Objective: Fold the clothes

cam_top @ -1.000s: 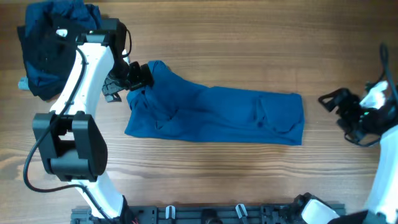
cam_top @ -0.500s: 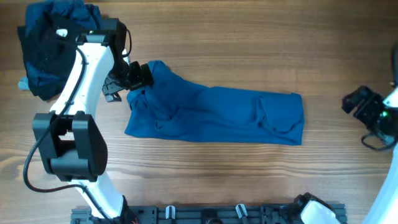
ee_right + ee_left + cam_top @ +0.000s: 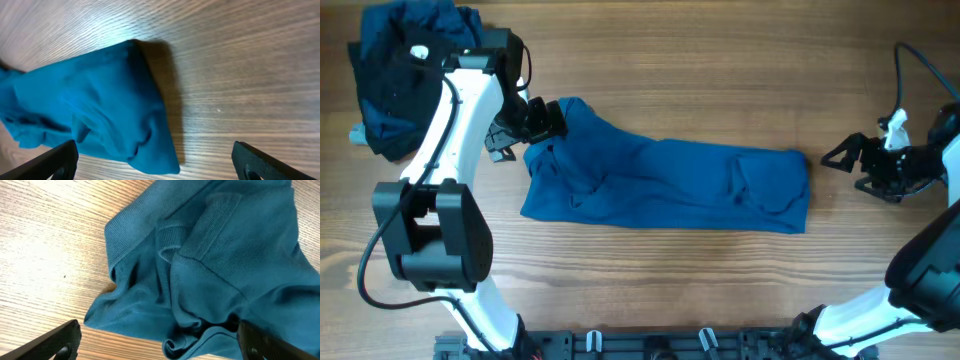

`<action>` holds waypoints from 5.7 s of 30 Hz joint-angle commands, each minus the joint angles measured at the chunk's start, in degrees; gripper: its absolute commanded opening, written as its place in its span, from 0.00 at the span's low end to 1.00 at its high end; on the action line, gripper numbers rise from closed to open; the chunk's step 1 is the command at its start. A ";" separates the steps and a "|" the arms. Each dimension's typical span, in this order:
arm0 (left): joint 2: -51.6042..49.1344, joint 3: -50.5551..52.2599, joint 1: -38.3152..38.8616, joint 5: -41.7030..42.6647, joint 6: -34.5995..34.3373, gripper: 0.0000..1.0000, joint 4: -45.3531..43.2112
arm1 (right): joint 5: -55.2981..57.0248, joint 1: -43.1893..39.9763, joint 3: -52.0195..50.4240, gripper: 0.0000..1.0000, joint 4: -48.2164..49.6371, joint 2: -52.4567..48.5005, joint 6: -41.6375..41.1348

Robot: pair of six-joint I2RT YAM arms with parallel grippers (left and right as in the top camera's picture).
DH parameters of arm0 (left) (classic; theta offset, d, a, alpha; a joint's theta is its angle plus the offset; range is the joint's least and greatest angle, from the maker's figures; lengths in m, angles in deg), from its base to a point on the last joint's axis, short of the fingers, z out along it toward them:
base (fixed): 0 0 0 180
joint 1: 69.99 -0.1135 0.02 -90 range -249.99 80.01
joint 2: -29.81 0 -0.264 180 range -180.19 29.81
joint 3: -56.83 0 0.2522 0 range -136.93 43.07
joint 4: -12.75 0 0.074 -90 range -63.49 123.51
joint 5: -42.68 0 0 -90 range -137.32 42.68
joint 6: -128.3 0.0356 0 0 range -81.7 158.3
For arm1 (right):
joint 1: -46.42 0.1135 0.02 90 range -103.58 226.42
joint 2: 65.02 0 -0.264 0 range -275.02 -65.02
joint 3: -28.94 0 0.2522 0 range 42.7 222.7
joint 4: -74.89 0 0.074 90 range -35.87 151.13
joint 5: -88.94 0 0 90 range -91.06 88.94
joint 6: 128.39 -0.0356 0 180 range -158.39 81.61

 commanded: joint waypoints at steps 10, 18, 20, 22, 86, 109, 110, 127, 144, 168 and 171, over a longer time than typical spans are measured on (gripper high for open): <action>0.70 0.11 -0.11 0.48 0.74 1.00 -0.26 | -2.99 -0.02 0.11 1.00 1.27 -1.73 0.96; 0.70 0.11 -0.11 0.48 0.74 1.00 -0.26 | -3.04 0.61 -2.03 0.99 5.40 -2.14 0.63; 0.70 0.11 -0.11 0.50 0.74 1.00 -0.26 | -3.02 1.44 -4.79 0.99 8.48 -2.14 -0.35; 0.70 0.11 -0.11 0.48 0.74 1.00 -0.26 | -3.02 2.32 -7.06 0.99 10.75 -2.14 -0.83; 0.70 0.11 -0.11 1.33 0.72 1.00 -0.22 | -8.20 6.99 -11.67 0.04 18.08 6.27 -12.90; 0.70 0.11 -0.11 3.08 0.72 1.00 -0.20 | 34.49 40.98 -11.96 0.05 15.56 14.27 -33.00; 0.70 0.11 -0.11 3.08 0.72 1.00 -0.15 | 35.17 41.99 -12.31 0.05 15.78 14.03 -33.79; 0.70 0.11 -0.11 3.06 0.72 1.00 0.90 | 15.02 47.52 -11.80 0.34 22.23 6.16 -35.52; 0.70 0.11 -0.11 3.08 0.72 1.00 0.85 | 12.72 42.99 -10.78 0.04 13.42 17.44 -33.20; 0.70 0.11 -0.11 3.08 0.72 1.00 0.68 | 15.32 42.88 -8.09 0.08 18.78 18.99 -30.69; 0.70 0.11 -0.11 3.08 0.72 1.00 0.74 | 15.45 42.88 -8.09 0.08 23.10 14.47 -29.35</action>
